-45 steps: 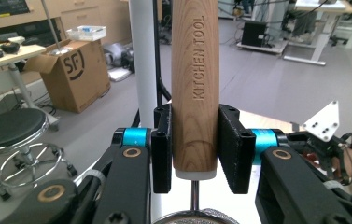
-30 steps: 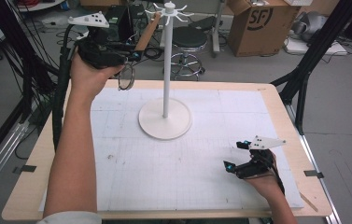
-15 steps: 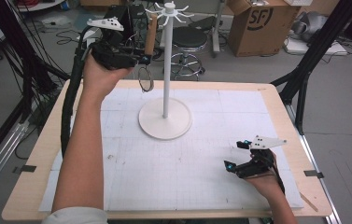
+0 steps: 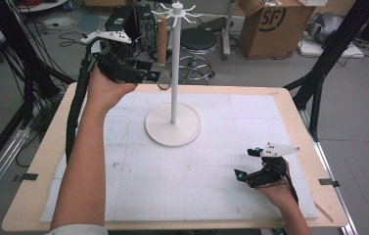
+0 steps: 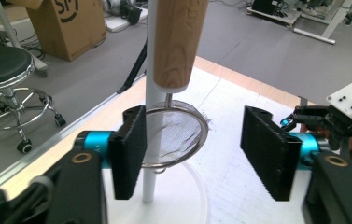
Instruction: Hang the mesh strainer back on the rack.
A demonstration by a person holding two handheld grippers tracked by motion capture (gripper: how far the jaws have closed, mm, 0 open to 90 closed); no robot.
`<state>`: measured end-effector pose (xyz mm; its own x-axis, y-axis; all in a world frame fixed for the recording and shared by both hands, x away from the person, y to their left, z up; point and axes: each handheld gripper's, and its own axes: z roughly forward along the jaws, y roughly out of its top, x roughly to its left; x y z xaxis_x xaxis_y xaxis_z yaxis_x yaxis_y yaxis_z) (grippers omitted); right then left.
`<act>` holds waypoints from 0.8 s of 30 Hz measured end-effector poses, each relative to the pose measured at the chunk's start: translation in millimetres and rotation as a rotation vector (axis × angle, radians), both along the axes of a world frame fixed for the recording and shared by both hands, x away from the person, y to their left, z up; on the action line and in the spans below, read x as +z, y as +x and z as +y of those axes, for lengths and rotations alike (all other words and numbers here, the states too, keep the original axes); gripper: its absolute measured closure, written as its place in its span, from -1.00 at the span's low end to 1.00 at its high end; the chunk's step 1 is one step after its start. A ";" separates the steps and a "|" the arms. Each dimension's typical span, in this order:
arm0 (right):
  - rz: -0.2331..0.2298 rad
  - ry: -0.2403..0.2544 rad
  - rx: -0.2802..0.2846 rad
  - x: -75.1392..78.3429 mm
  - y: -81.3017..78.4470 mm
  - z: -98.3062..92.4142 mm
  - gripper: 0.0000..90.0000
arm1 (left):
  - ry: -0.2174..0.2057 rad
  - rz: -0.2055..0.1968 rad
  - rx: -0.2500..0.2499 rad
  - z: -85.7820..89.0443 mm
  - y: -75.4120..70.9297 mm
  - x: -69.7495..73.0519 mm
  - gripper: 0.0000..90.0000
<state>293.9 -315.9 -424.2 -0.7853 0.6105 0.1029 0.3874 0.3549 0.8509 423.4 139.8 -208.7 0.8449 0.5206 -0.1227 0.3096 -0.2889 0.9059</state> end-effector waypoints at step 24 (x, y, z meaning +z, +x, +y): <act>-0.002 0.007 0.002 0.0 -0.2 1.0 -0.99 | 0.008 -0.051 -0.049 17.8 -36.4 -22.8 -0.80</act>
<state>293.7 -314.9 -424.2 -0.7865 0.6084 0.1058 0.3851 0.3494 0.8542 387.0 157.6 -231.5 0.8744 0.4792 -0.0753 0.2487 -0.3096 0.9178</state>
